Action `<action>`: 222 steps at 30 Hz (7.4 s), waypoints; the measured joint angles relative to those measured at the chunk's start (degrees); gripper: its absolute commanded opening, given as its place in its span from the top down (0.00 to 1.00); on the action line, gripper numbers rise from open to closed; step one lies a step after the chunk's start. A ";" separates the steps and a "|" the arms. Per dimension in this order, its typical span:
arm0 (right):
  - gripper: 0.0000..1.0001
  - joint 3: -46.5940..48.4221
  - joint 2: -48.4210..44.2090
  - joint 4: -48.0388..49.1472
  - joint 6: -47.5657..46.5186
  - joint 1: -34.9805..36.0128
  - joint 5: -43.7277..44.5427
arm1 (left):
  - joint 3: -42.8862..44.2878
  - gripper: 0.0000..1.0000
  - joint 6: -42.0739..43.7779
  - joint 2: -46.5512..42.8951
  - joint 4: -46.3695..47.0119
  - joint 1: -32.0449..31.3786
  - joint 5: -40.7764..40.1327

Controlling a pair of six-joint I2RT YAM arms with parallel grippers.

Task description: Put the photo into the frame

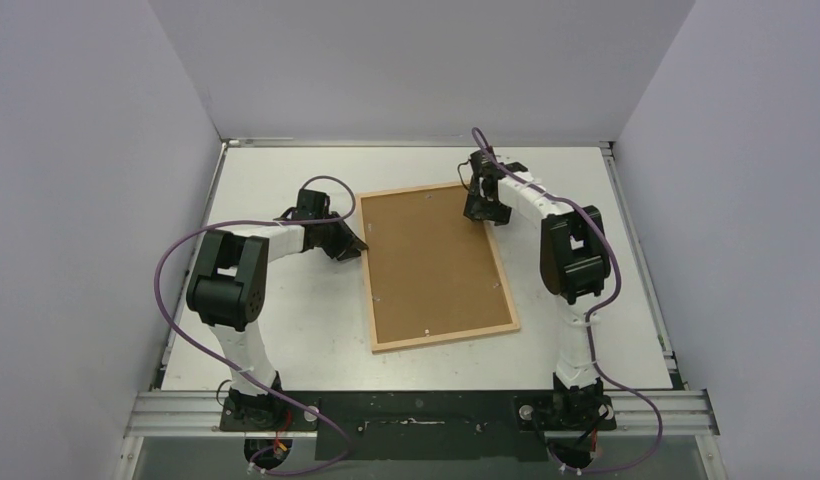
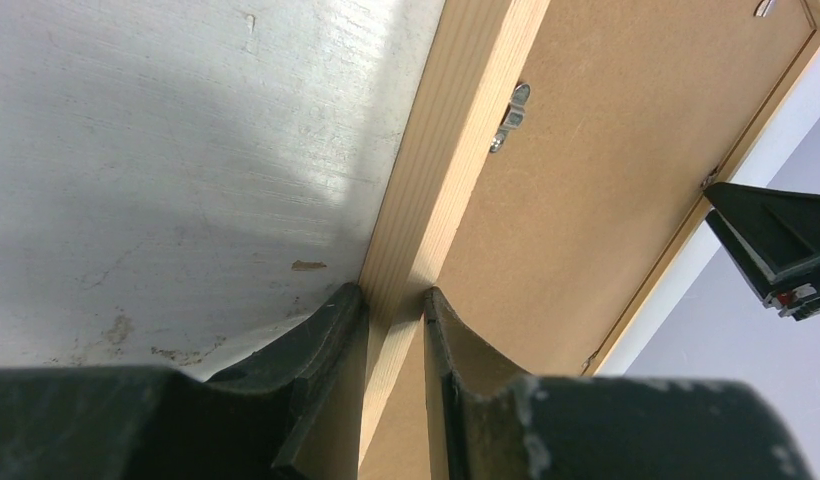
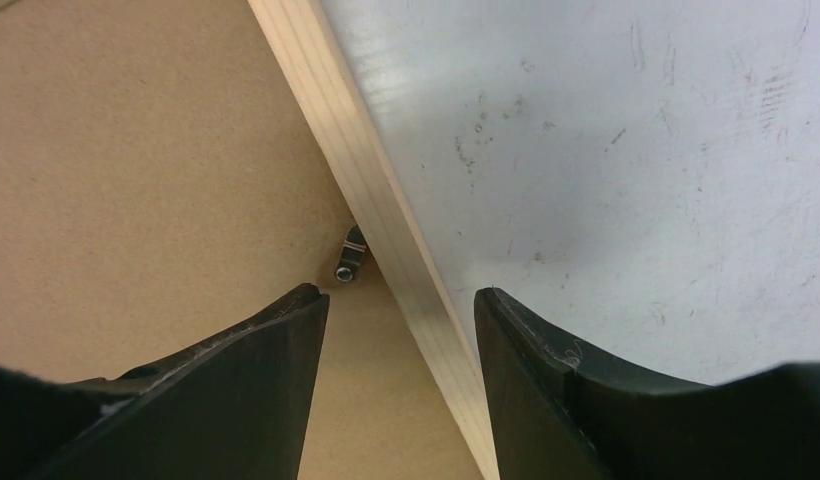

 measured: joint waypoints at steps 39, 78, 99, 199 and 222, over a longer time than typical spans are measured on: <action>0.84 1.77 2.54 4.13 2.12 -0.74 1.40 | -0.35 1.00 -0.15 0.00 0.63 -0.02 0.48; 1.00 -3.43 0.11 10.62 -2.16 -2.95 -6.91 | -0.39 1.00 -0.52 0.00 0.70 -0.07 0.70; 0.97 -4.22 -0.48 11.23 -1.31 -3.28 -7.32 | -0.98 1.00 -0.55 -0.24 1.51 -0.04 0.66; 1.00 7.28 15.61 33.59 15.02 18.32 -44.33 | 21.11 1.00 12.15 15.19 -11.89 11.04 17.77; 1.00 -0.04 14.67 45.77 15.06 17.14 -50.05 | 23.10 1.00 12.20 16.35 -14.43 11.04 18.27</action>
